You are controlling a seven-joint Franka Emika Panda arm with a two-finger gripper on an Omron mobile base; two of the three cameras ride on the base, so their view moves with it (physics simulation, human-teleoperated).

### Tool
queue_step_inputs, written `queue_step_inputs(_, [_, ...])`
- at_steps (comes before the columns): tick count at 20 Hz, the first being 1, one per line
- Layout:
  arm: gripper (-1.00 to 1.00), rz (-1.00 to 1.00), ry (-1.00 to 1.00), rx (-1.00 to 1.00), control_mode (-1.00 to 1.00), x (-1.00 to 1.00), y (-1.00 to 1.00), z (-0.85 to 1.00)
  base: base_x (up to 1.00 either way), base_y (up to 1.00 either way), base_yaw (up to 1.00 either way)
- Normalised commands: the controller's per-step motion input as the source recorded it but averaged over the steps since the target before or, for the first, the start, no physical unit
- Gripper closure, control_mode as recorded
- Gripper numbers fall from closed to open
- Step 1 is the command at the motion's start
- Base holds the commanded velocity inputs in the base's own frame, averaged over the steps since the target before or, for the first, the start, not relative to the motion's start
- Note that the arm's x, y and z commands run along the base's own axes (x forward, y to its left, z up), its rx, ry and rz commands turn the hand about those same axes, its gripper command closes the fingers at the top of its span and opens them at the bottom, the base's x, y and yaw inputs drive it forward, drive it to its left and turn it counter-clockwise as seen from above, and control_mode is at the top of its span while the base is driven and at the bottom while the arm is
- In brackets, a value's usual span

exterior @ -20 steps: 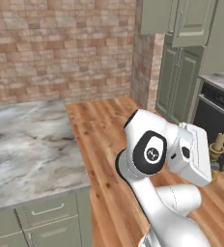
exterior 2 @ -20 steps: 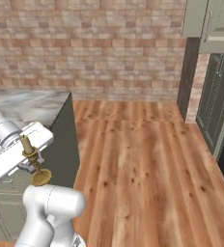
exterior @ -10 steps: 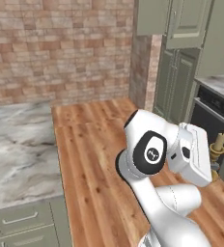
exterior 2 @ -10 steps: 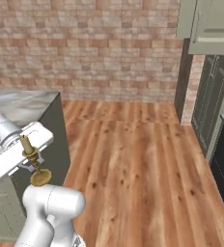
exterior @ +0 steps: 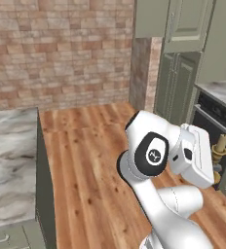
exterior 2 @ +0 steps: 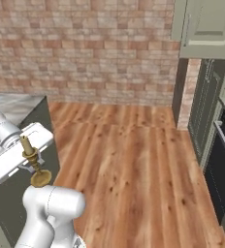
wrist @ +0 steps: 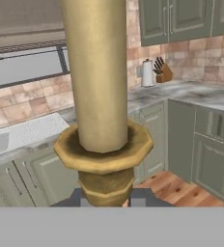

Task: Pick the jar and candle from the dining table and place them in the open cabinet. Close the cabinet after placing the objects.

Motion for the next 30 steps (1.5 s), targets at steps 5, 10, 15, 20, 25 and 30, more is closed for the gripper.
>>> queue_step_inputs(5, [1.0,0.0,0.0,0.0,1.0,0.0,0.0,0.0,0.62,-0.31,0.01])
queue_step_inputs(10, [1.0,0.0,0.0,0.0,1.0,0.0,0.0,0.0,0.68,-0.04,-0.02])
queue_step_inputs(15, [1.0,0.0,0.0,0.0,1.0,0.0,0.0,0.0,0.71,0.0,-0.05])
queue_step_inputs(20, [1.0,0.0,0.0,0.0,1.0,0.0,0.0,0.0,0.78,0.0,-0.03])
queue_step_inputs(25, [1.0,0.0,0.0,0.0,1.0,0.0,0.0,0.0,0.78,-0.01,-0.01])
queue_step_inputs(30, [1.0,0.0,0.0,0.0,1.0,0.0,0.0,0.0,0.69,-0.06,-0.01])
